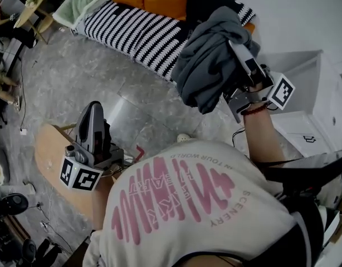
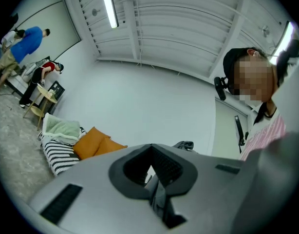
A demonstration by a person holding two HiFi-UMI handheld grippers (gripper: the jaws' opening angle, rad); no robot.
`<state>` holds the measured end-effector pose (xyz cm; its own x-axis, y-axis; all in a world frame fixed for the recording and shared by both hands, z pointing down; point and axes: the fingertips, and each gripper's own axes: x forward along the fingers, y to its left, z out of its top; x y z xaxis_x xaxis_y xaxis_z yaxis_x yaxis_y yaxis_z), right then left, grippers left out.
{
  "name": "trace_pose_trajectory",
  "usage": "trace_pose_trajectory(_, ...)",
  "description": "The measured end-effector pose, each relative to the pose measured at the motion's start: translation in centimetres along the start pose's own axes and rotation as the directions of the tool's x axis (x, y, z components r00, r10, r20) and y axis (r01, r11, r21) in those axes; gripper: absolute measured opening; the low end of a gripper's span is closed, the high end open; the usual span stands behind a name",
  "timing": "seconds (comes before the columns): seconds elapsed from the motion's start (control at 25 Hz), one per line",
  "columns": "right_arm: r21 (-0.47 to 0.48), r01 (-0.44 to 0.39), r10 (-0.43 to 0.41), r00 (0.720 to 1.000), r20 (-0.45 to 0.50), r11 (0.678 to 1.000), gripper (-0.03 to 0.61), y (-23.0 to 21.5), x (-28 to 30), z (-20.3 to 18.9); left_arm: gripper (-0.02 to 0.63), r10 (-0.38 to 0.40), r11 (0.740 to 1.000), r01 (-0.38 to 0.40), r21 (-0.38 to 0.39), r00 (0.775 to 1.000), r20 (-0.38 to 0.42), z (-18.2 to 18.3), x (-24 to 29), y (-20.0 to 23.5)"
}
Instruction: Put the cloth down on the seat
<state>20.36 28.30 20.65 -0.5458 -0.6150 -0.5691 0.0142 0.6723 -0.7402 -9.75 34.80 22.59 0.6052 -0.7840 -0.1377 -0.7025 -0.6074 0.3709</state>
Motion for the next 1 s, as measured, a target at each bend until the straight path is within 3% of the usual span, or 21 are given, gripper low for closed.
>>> trace_pose_trajectory(0.4, 0.055, -0.042, 0.042, 0.999, 0.006, 0.998, 0.107, -4.8, 3.2, 2.1, 0.009, 0.043, 0.997, -0.040, 0.059, 0.998, -0.049, -1.8, 4.9, 2.6)
trace_pose_trajectory(0.64, 0.064, 0.024, -0.025, 0.999, 0.020, 0.998, 0.107, -7.4, 6.3, 1.9, 0.009, 0.056, 0.998, -0.052, 0.044, 0.995, -0.082, 0.1, 7.0, 7.3)
trace_pose_trajectory(0.8, 0.025, 0.060, -0.061, 0.997, 0.048, 0.998, 0.107, -8.5, 9.9, 1.6, 0.009, -0.007, 1.000, 0.007, -0.001, 0.997, -0.071, 2.8, 9.3, 11.6)
trace_pose_trajectory(1.0, -0.023, 0.092, -0.089, 0.992, 0.094, 0.996, 0.107, -9.9, 7.9, 4.4, 0.009, -0.104, 0.994, 0.106, 0.014, 0.991, -0.086, 2.1, 14.7, 11.4)
